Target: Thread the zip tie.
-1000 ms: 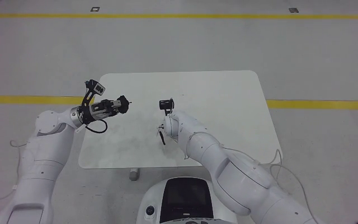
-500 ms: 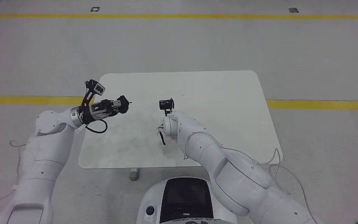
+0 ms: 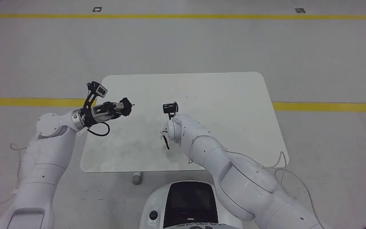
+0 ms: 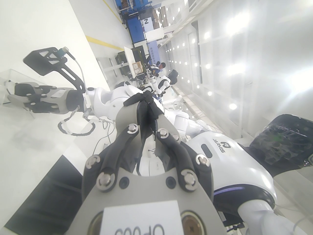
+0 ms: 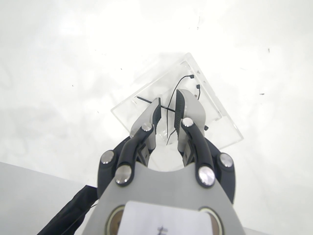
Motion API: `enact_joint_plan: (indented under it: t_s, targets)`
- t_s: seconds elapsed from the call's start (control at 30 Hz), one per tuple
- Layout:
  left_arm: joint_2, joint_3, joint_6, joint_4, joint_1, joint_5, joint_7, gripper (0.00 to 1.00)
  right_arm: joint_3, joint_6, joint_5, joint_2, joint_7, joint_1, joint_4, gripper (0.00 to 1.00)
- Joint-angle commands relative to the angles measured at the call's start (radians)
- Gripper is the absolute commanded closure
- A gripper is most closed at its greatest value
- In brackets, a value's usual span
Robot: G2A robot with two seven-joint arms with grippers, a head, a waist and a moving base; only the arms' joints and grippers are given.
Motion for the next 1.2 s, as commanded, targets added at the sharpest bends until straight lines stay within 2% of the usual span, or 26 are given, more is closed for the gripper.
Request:
enact_joint_plan:
  t_s: [0.0, 0.27, 0.6, 1.17]
  targets:
    - [0.000, 0.000, 0.000, 0.000, 0.000, 0.000, 0.000, 1.00, -0.003, 0.000, 0.002, 0.000, 0.001, 0.000, -0.002, 0.85]
    - [0.000, 0.000, 0.000, 0.000, 0.000, 0.000, 0.000, 1.00, -0.017, 0.000, 0.004, -0.001, 0.019, -0.003, 0.001, 0.85]
    - [0.000, 0.000, 0.000, 0.000, 0.000, 0.000, 0.000, 1.00, -0.025, 0.000, 0.020, -0.002, 0.020, -0.004, 0.005, 1.00]
    - [0.000, 0.000, 0.000, 0.000, 0.000, 0.000, 0.000, 1.00, -0.022, 0.000, 0.038, 0.001, -0.037, -0.004, 0.005, 1.00]
